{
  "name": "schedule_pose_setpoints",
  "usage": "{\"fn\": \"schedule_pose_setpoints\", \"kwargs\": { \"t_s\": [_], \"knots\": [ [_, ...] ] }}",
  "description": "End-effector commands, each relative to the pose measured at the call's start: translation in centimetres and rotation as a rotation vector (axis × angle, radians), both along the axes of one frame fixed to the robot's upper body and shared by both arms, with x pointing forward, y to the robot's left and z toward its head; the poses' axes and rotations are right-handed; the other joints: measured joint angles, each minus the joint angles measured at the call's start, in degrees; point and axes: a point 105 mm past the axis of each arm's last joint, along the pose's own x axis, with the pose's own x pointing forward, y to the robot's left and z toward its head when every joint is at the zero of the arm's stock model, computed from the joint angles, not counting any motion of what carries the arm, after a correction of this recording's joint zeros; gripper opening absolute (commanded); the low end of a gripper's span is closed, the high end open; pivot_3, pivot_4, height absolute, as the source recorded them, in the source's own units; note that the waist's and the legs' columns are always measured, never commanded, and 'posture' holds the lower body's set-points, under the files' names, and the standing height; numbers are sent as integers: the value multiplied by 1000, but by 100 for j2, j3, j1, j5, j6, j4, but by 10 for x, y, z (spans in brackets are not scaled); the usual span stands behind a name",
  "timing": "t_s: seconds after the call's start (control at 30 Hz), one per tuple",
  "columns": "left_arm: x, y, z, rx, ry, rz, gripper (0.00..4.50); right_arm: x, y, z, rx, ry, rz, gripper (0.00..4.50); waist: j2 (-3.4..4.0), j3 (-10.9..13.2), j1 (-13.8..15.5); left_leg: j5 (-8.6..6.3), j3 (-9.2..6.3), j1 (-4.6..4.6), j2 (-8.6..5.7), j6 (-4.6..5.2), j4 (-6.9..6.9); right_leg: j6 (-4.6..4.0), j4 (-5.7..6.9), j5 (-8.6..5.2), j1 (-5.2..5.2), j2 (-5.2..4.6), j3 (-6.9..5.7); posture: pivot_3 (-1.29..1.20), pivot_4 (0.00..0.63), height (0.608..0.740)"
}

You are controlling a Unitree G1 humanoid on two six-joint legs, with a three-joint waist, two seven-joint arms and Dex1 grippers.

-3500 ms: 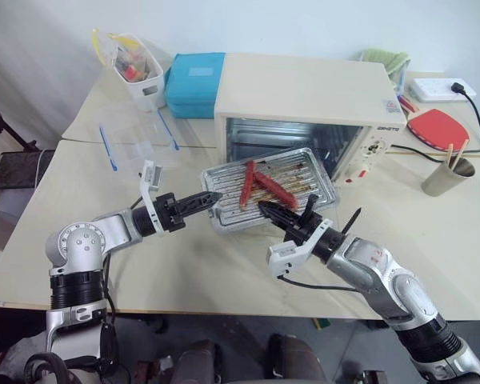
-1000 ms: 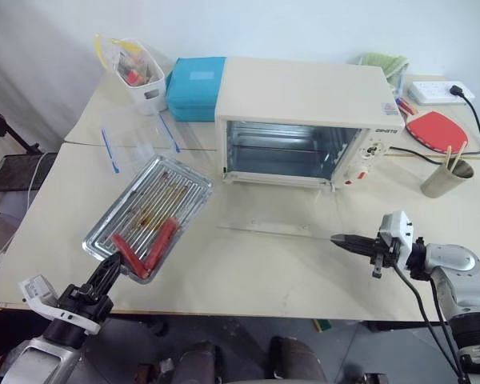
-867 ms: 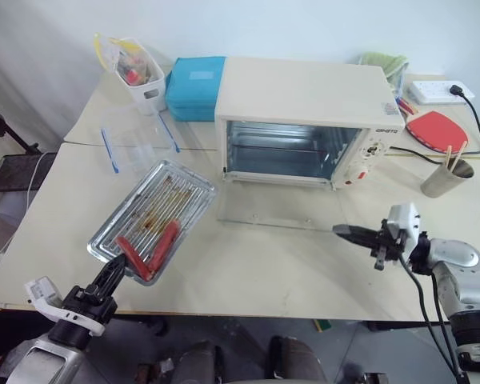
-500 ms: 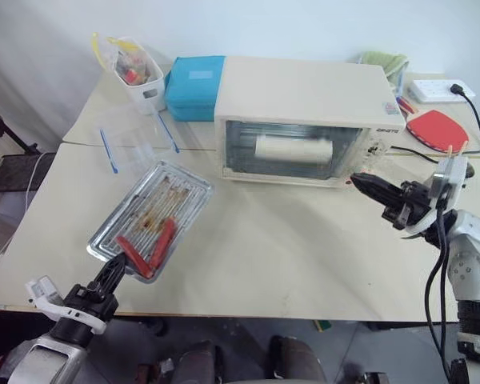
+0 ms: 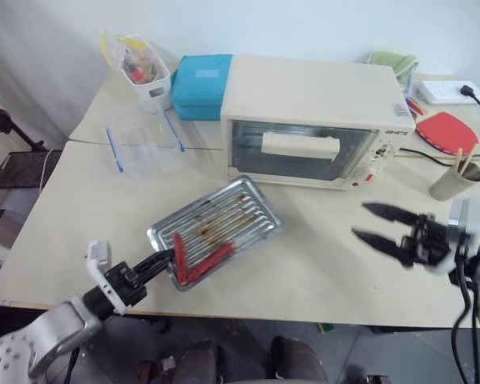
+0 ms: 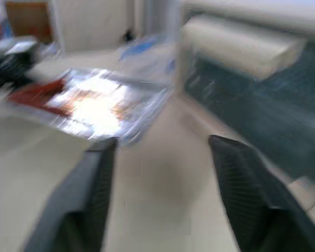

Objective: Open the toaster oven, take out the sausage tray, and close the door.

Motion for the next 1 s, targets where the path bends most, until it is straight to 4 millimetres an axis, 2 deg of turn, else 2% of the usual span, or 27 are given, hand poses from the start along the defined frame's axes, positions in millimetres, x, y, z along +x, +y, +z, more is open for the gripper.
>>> {"fn": "schedule_pose_setpoints", "kwargs": {
  "t_s": [0.03,0.07,0.2,0.3,0.4,0.57,0.73,0.77,0.9,1.0],
  "knots": [
    [7,-17,4,-40,19,-145,121,-20,-9,4,-70,-41,-11,4279,2,0,-15,1,8,4,-2,2,0,7,-3,4,1,2,2,0,150,740],
    [11,-20,4,-35,28,-169,121,-24,-11,2,-77,-33,-23,4466,2,0,-26,2,11,5,-5,3,0,12,-3,6,2,3,2,0,150,740],
    [31,-38,2,1,77,-241,121,-36,-19,-2,-78,-14,-98,4466,2,0,-68,3,30,22,0,1,0,26,-7,14,8,3,26,0,150,740],
    [47,-65,1,34,109,-332,121,-43,-21,-4,-76,6,-144,4466,3,0,-3,7,23,26,4,-9,-1,23,1,13,8,3,39,0,150,740],
    [57,-83,-2,87,129,-387,121,-50,-20,-6,-72,20,-173,4466,3,0,94,16,10,19,-9,-14,0,24,0,13,7,1,38,0,150,740],
    [72,-96,-3,156,134,-413,121,-57,-16,-9,-70,35,-187,4466,4,-1,140,16,15,21,-15,-13,-6,27,0,15,8,5,31,0,150,740],
    [74,-96,-3,230,124,-460,121,-55,-14,-10,-62,37,-196,4466,4,-2,141,24,15,23,-26,-9,-6,40,-2,21,10,5,30,0,150,740],
    [75,-95,-3,235,121,-459,602,-54,-13,-11,-61,39,-197,4500,4,-1,133,21,15,23,-26,-13,-6,40,-3,22,10,5,30,0,150,740],
    [76,-85,-3,301,75,-439,1686,-50,-12,-14,-57,47,-190,4500,3,-1,109,21,15,22,-17,-16,-8,40,-4,21,7,13,30,0,150,740],
    [72,-67,-5,355,43,-410,2590,-46,-12,-16,-54,54,-179,4500,3,-1,81,20,16,20,-7,-18,-10,39,-10,21,5,26,31,0,150,740]
  ]
}}
